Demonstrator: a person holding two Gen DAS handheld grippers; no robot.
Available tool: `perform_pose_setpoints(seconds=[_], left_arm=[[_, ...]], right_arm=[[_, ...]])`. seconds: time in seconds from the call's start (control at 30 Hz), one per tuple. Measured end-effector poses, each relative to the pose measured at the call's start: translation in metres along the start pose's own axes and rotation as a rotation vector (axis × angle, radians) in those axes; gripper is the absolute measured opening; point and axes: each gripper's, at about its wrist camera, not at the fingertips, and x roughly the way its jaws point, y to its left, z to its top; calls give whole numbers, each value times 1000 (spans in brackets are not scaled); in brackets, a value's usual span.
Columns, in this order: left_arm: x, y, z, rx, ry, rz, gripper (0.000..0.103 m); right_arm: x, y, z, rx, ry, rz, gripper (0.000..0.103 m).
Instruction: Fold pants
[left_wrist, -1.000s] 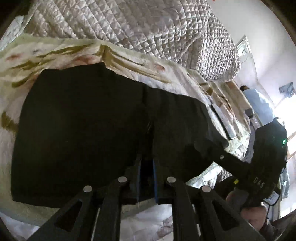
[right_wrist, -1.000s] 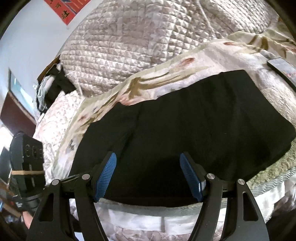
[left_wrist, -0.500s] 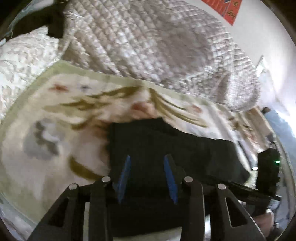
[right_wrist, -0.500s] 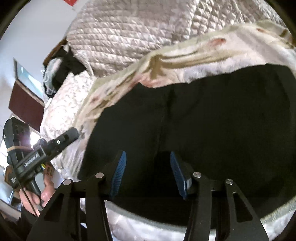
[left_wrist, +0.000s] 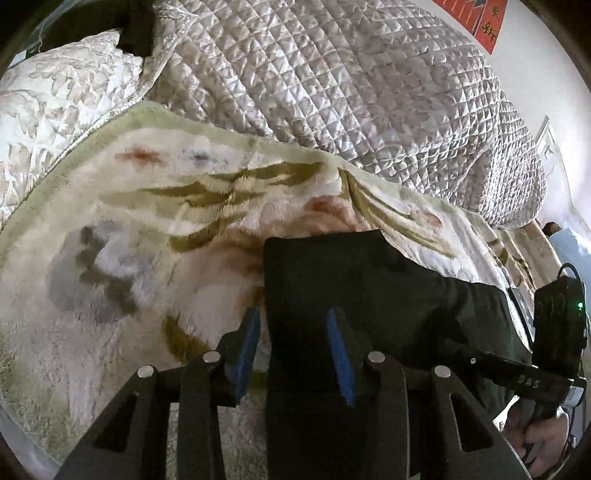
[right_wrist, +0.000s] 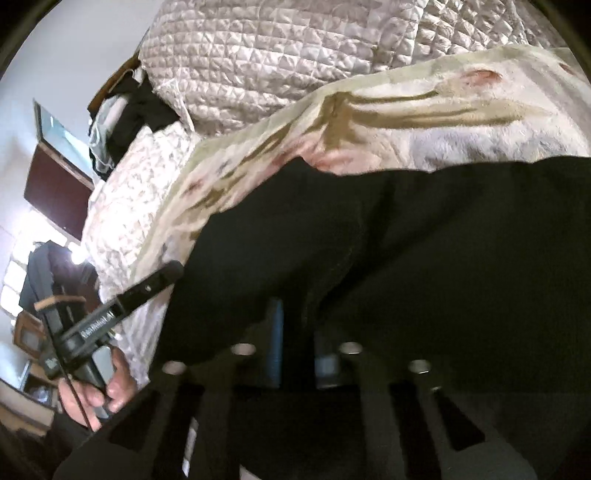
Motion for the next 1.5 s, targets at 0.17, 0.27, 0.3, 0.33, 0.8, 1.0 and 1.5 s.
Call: perform_pose_setpoints(seconds=[0.17,0.27,0.3,0.33,0.8,1.0,1.5], left_arm=[[2,1,0,-3,3,-2,41],[5,1,-1,-8,18,-6,41],[6,0,-2,-6,21,-6,41],[6,-1,-2,-2,19,-5,41],[5,-11,-6,45,20,-16,41],[3,-25,-12,106,15,-22,40],[33,-46,31,177,61,63,41]], right_arm=[[-19,-8,3,26,-73,-20,3],[-14,-20,-1,77,-55,-43,2],[-16,-20,-2,77,-62,-43,2],[-18,-17,-1,65,-66,-49,2],[-34,-20,-5,55,-104,-142,6],[-42,7,-14,-86,-130,-165,7],[-9,4,35,-86,-124,-240,7]])
